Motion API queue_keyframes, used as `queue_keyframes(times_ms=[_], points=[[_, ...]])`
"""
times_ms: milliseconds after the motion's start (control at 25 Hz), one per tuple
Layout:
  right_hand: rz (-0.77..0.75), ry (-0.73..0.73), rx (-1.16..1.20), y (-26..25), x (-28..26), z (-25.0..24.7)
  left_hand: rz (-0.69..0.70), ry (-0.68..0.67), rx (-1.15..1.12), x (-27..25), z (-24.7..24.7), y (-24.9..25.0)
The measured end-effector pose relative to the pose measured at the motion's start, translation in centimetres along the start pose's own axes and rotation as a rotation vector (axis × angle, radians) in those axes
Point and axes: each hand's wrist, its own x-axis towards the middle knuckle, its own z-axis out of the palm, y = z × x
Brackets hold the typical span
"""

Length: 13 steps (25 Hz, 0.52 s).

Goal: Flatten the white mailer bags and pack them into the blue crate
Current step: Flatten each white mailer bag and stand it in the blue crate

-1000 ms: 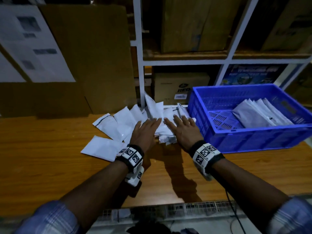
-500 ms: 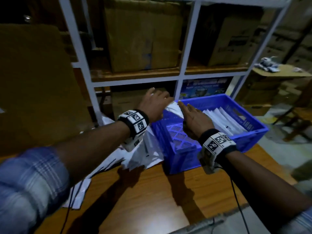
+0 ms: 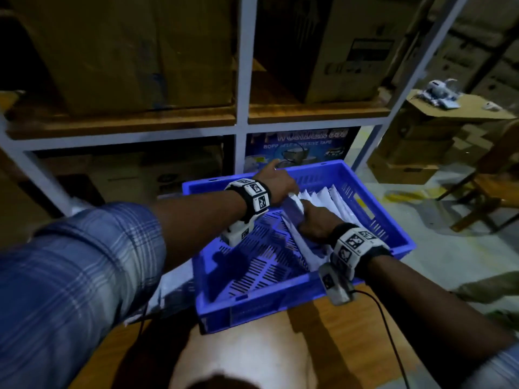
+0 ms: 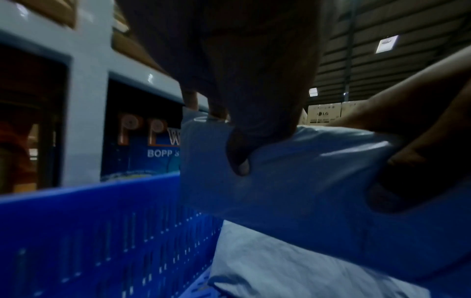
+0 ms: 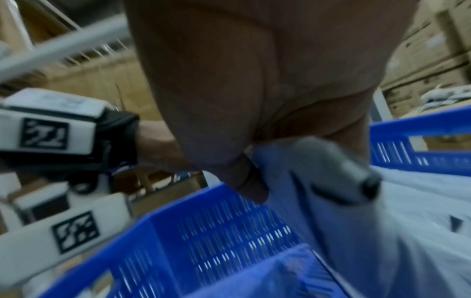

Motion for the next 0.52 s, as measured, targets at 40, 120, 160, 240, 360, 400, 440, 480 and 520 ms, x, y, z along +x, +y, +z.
queue_keyframes(times_ms=[40, 120, 160, 240, 360, 400, 440, 480, 520], points=[[0.002, -0.023, -0.009, 0.8, 0.9, 0.3, 0.01, -0.042, -0.01, 1.4, 1.1, 0.3], [0.017, -0.083, -0.052, 2.0, 2.3, 0.9, 0.027, -0.113, -0.064, 3.4, 3.0, 0.9], [0.029, -0.117, -0.073, 2.6, 3.0, 1.2, 0.034, -0.15, -0.096, 4.3, 3.9, 1.2], [0.036, -0.18, -0.106, 3.4, 4.1, 1.3, 0.033, -0.194, -0.141, 5.8, 5.6, 1.8], [0.012, -0.244, -0.147, 4.3, 5.1, 0.9, -0.003, -0.234, -0.158, 7.8, 7.7, 2.7], [-0.003, -0.23, -0.153, 4.4, 5.2, 0.5, -0.019, -0.245, -0.175, 8.2, 8.2, 2.8], [-0.024, -0.187, -0.144, 4.4, 5.2, 0.0, -0.028, -0.255, -0.174, 8.5, 8.5, 2.9], [-0.046, -0.127, -0.123, 4.4, 5.3, -0.4, -0.033, -0.25, -0.168, 8.9, 8.8, 3.0], [-0.078, -0.071, -0.097, 4.2, 5.2, -0.8, -0.032, -0.231, -0.157, 9.0, 9.1, 2.9]])
